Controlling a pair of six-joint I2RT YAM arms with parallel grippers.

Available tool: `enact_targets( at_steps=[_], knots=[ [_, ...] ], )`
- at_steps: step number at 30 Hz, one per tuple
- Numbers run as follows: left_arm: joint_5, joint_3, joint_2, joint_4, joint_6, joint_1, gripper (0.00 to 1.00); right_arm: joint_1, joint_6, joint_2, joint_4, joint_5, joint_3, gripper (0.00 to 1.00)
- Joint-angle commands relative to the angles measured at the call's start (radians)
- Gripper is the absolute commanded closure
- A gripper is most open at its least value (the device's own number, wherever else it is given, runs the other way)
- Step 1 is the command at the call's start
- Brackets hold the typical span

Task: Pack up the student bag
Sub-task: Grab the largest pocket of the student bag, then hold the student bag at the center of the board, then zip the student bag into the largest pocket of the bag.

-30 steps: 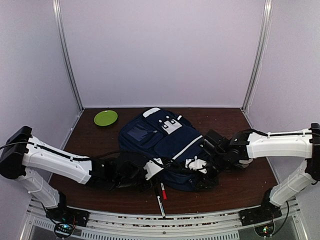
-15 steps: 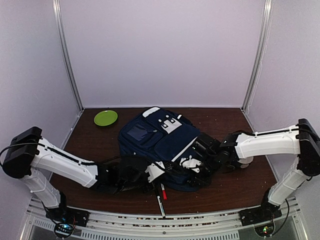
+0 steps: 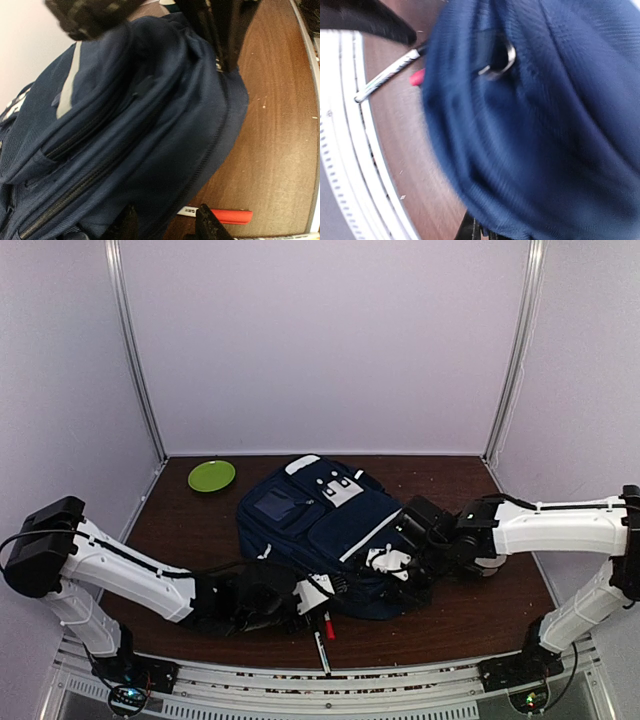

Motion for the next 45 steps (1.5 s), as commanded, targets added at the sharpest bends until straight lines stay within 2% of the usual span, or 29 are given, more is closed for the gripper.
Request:
enact_targets(
  at_steps=[1,6,7,8,11,14,20,21,22,24,28,32,40,45],
  knots=[
    [-0.042,0.076,-0.018,-0.008,0.115,-0.065,0.58,-0.007,-0.073,-0.104,-0.085,-0.060,0.043,1.00],
    [-0.094,0.153,0.013,0.011,0.204,-0.109,0.54,-0.008,-0.092,-0.149,-0.133,-0.100,0.062,1.00],
    [-0.098,0.169,0.026,0.012,0.219,-0.112,0.20,-0.007,-0.094,-0.150,-0.136,-0.106,0.065,1.00],
    [-0.104,0.184,0.041,0.012,0.229,-0.113,0.04,-0.007,-0.094,-0.150,-0.136,-0.113,0.068,1.00],
    [-0.102,0.226,0.092,0.006,0.259,-0.113,0.03,-0.006,-0.093,-0.152,-0.138,-0.143,0.078,1.00],
    [-0.086,0.256,0.127,0.007,0.277,-0.113,0.09,-0.007,-0.092,-0.147,-0.141,-0.165,0.092,1.00],
    [-0.099,0.305,0.193,0.017,0.305,-0.113,0.27,-0.009,-0.090,-0.150,-0.148,-0.251,0.110,1.00],
    [-0.098,0.308,0.198,0.025,0.311,-0.113,0.33,-0.009,-0.090,-0.151,-0.149,-0.257,0.110,1.00],
    [-0.099,0.315,0.206,0.027,0.319,-0.113,0.42,-0.010,-0.092,-0.152,-0.148,-0.263,0.108,1.00],
    [-0.143,0.357,0.235,-0.009,0.326,-0.112,0.99,-0.011,-0.095,-0.154,-0.149,-0.276,0.107,1.00],
    [-0.184,0.391,0.280,-0.019,0.339,-0.113,1.00,-0.012,-0.096,-0.159,-0.147,-0.290,0.107,1.00],
    [-0.180,0.350,0.231,-0.031,0.327,-0.114,1.00,-0.040,-0.117,-0.170,-0.162,-0.257,0.102,1.00],
    [-0.298,0.111,-0.038,-0.156,0.253,-0.113,1.00,-0.299,-0.292,-0.183,-0.226,-0.080,0.057,1.00],
    [-0.417,-0.014,-0.152,-0.203,0.219,-0.112,1.00,-0.470,-0.357,-0.076,-0.210,-0.050,0.093,1.00]
  ],
)
